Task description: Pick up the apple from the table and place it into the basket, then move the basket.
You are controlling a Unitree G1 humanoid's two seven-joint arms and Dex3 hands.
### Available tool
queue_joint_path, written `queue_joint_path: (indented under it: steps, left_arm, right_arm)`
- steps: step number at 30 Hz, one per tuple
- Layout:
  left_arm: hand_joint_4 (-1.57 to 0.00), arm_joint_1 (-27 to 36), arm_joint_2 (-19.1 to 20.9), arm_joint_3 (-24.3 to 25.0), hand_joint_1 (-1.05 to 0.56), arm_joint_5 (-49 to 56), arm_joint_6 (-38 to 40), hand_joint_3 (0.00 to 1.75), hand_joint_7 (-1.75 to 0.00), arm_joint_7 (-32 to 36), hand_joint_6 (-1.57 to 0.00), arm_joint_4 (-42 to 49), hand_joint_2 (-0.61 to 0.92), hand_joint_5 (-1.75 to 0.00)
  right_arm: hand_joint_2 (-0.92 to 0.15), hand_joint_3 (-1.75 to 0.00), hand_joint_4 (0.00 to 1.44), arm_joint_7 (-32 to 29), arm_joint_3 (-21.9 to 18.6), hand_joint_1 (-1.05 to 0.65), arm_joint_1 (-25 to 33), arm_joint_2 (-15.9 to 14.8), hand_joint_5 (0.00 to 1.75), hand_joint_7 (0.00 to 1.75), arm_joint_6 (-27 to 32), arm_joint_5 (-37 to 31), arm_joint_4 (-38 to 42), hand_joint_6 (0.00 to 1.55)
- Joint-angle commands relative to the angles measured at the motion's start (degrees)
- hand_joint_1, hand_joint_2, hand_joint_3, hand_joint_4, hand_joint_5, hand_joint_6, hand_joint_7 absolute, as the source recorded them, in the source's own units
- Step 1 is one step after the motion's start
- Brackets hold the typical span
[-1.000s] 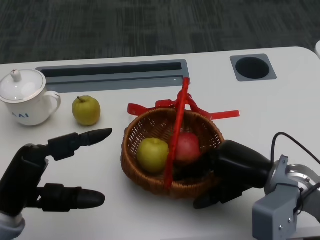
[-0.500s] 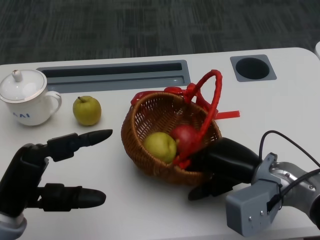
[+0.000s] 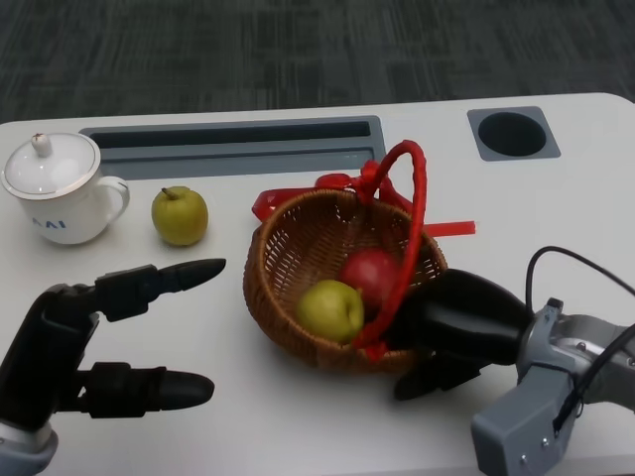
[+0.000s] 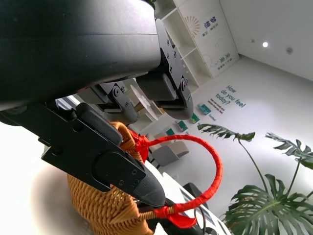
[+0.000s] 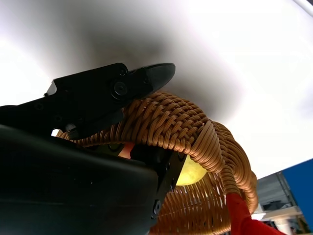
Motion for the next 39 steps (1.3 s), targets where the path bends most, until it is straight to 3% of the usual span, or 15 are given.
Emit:
queue_joint_path:
  steps: [1, 7, 13, 17, 19, 25, 27, 29, 31, 34, 39]
  left_arm:
    - [-0.86, -1.0, 0.0, 0.6, -0.64, -0.1, -0.9, 0.00, -0.02, 0.9, -0.80, 1.1, 0.73, -0.02]
    - [-0.86, -1.2, -0.1, 1.0, -0.65, 0.2, -1.5, 0.00, -0.01, 0.9, -0.80, 1.5, 0.73, -0.02]
    - [-0.86, -0.7, 0.1, 1.2, -0.66, 0.2, -1.6, 0.00, -0.01, 0.8, -0.81, 1.4, 0.74, -0.01]
    - [-0.86, -0.2, 0.2, 1.5, -0.66, 0.3, -1.6, 0.00, -0.01, 1.0, -0.80, 0.9, 0.74, -0.01]
    - [-0.86, 0.3, 0.2, 1.6, -0.67, 0.4, -1.6, 0.00, 0.00, 1.1, -0.80, 0.4, 0.74, -0.01]
    - [-0.86, 2.1, 0.1, 1.8, -0.66, 0.2, -1.1, 0.00, 0.00, 1.2, -0.79, -1.5, 0.74, -0.01]
    - [-0.87, 2.5, 0.1, 1.8, -0.66, 0.1, -1.4, 0.00, 0.00, 1.1, -0.80, -1.9, 0.74, -0.01]
    - [-0.87, 2.8, 0.1, 1.9, -0.66, 0.0, -1.7, 0.00, -0.01, 1.2, -0.80, -2.2, 0.74, -0.01]
    - [-0.88, 3.4, 0.0, 2.2, -0.66, 0.2, -1.7, 0.00, -0.01, 1.4, -0.81, -2.9, 0.73, -0.01]
    - [-0.88, 5.1, 0.2, 2.5, -0.66, 0.0, -1.4, 0.00, -0.01, 1.5, -0.81, -4.4, 0.73, -0.01]
    - [-0.88, 7.7, 0.6, 2.6, -0.64, -0.4, -0.9, 0.00, -0.01, 1.5, -0.82, -7.1, 0.72, -0.01]
  right_arm:
    - [-0.92, -0.08, 1.10, -0.5, -1.2, -0.26, -2.9, -2.4, 0.08, 0.01, -0.9, 0.9, -1.0, 0.90]
    - [-0.92, -0.12, 1.14, 5.2, -5.7, -0.30, -5.3, -2.1, 0.07, 0.01, 0.3, 6.8, 4.1, 0.91]
    - [-0.92, -0.19, 1.24, 8.7, -9.3, -0.36, -9.2, -1.0, 0.18, 0.00, 6.8, 9.6, 9.3, 0.92]
    - [-0.92, -0.18, 1.07, 9.9, -9.9, -0.31, -11.7, 0.0, 0.54, 0.01, 11.9, 9.4, 11.2, 0.91]
    - [-0.92, -0.15, 1.01, 9.9, -9.8, -0.30, -13.3, 0.5, 0.64, 0.02, 15.2, 8.9, 12.1, 0.91]
    - [-0.92, -0.10, 0.97, 11.3, -9.5, -0.32, -16.8, 1.3, 0.99, 0.01, 24.3, 8.2, 14.1, 0.95]
    - [-0.92, -0.12, 0.95, 12.1, -9.2, -0.31, -17.9, 1.4, 0.85, 0.00, 28.2, 7.8, 14.7, 0.94]
    - [-0.92, -0.12, 1.00, 13.2, -9.4, -0.30, -18.5, 1.6, 0.52, 0.00, 31.4, 7.8, 15.1, 0.92]
    - [-0.92, -0.11, 1.05, 13.9, -9.9, -0.29, -18.7, 1.7, 0.29, 0.00, 33.9, 8.2, 15.4, 0.92]
    - [-0.92, -0.09, 1.04, 14.6, -11.3, -0.30, -18.7, 2.1, 0.14, 0.00, 38.0, 9.1, 15.9, 0.93]
    - [-0.92, -0.11, 1.04, 14.8, -13.1, -0.31, -18.0, 2.6, 0.09, 0.00, 42.0, 10.3, 16.2, 0.91]
